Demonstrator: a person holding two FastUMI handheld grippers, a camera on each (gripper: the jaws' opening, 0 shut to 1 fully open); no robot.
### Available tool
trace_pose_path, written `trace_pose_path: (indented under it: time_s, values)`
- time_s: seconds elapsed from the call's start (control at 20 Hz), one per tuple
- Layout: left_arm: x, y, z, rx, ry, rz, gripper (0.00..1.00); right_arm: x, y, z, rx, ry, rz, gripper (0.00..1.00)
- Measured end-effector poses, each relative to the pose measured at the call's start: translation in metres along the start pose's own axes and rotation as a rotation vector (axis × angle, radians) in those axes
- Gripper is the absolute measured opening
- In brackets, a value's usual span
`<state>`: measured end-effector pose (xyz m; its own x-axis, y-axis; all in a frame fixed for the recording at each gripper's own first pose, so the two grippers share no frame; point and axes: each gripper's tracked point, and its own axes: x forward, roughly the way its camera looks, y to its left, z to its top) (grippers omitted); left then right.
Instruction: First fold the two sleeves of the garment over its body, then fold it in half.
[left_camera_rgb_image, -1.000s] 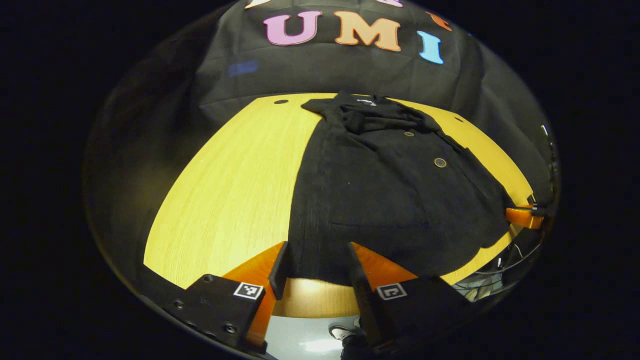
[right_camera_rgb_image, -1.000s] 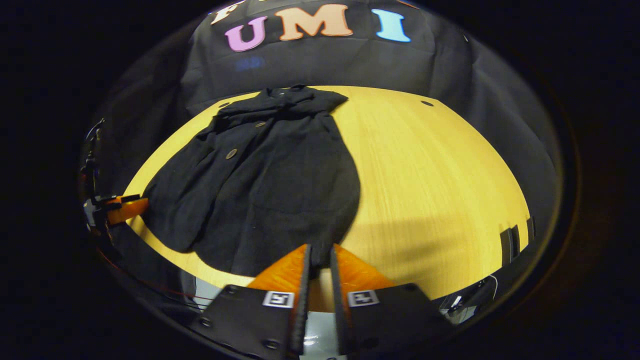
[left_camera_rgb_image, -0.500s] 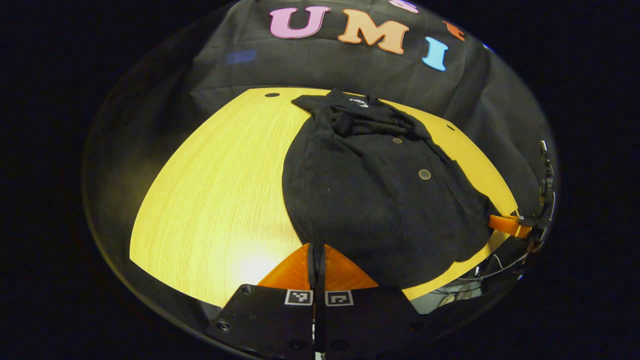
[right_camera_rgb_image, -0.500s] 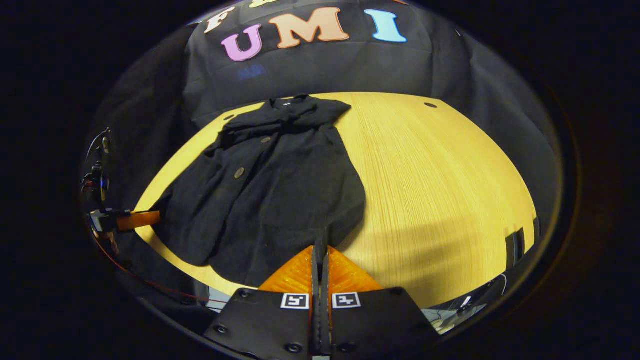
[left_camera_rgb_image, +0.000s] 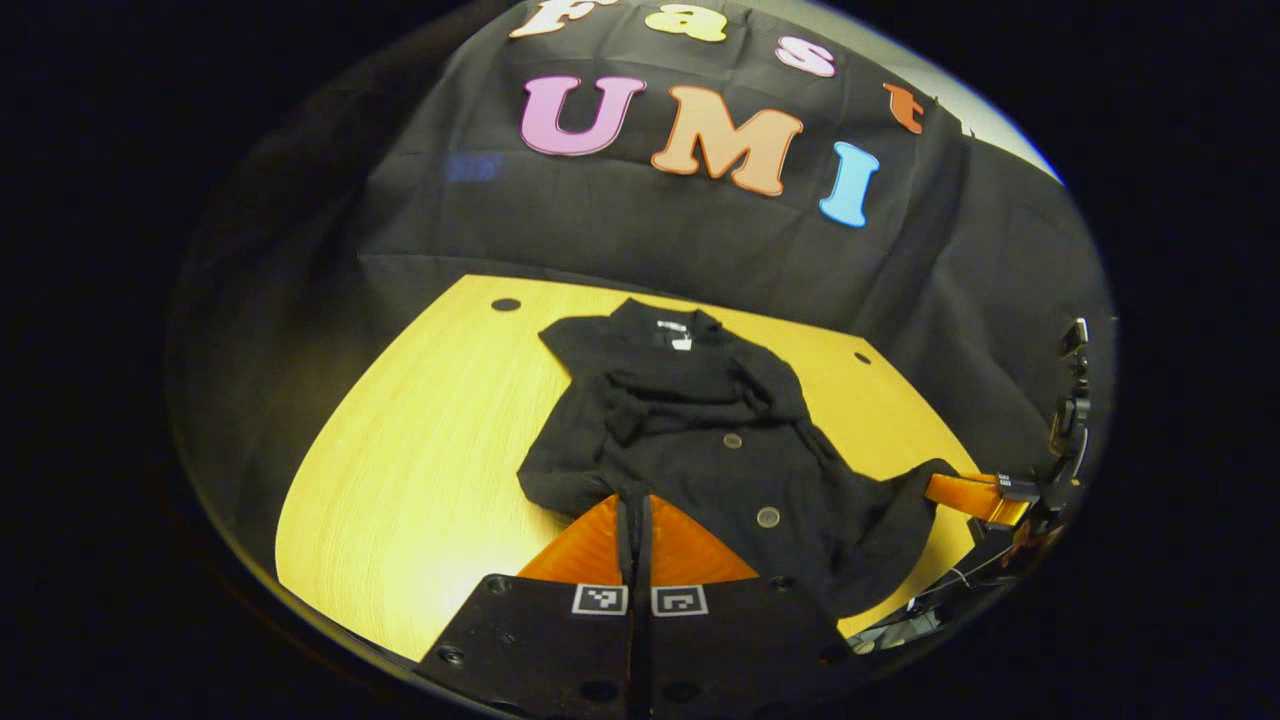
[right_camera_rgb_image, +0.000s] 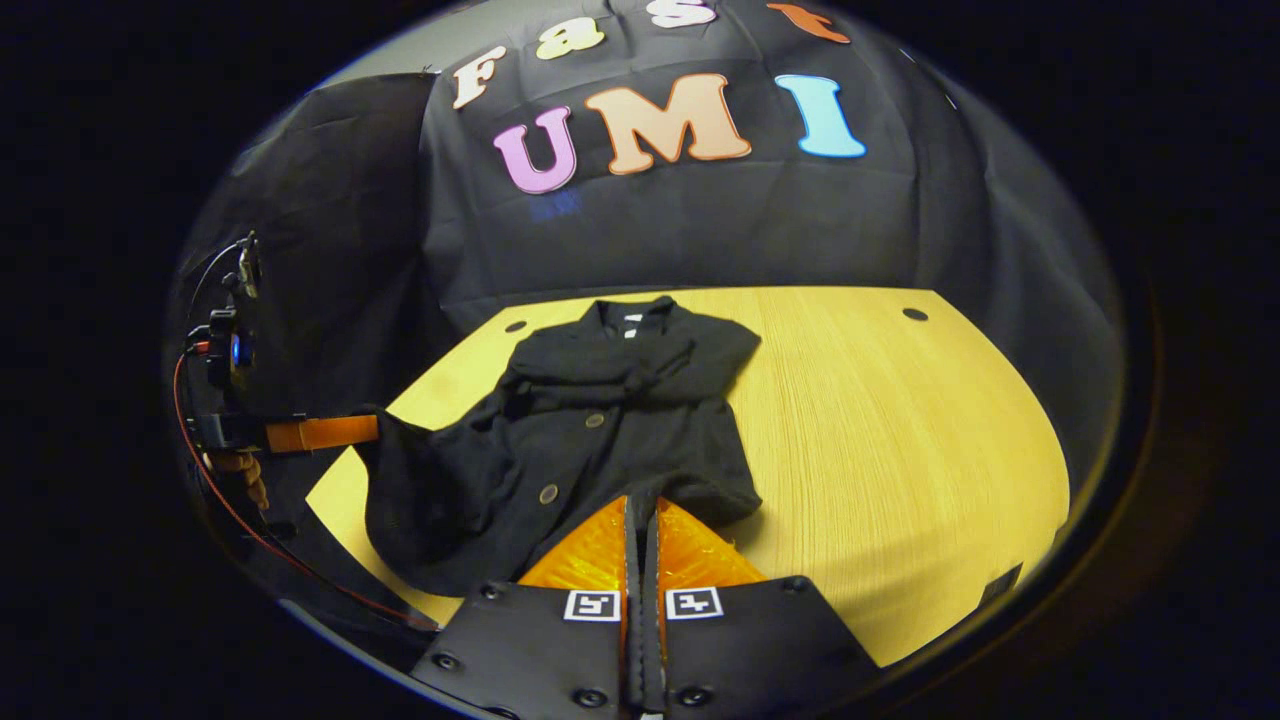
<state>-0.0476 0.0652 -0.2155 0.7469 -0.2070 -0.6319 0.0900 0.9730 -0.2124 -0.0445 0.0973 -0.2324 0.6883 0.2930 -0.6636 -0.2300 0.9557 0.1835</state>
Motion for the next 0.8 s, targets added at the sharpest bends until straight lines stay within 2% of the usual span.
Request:
trace_pose_path:
  time_s: [0.4,0.8]
  values:
    - [0.045,0.027,0.063,0.020,-0.042,0.027,0.00,0.032,-0.015,0.092,0.052,-0.114,-0.016,0.02]
    - [0.095,0.031,0.132,0.057,-0.121,-0.003,0.00,0.072,-0.022,0.172,0.055,-0.206,-0.045,0.02]
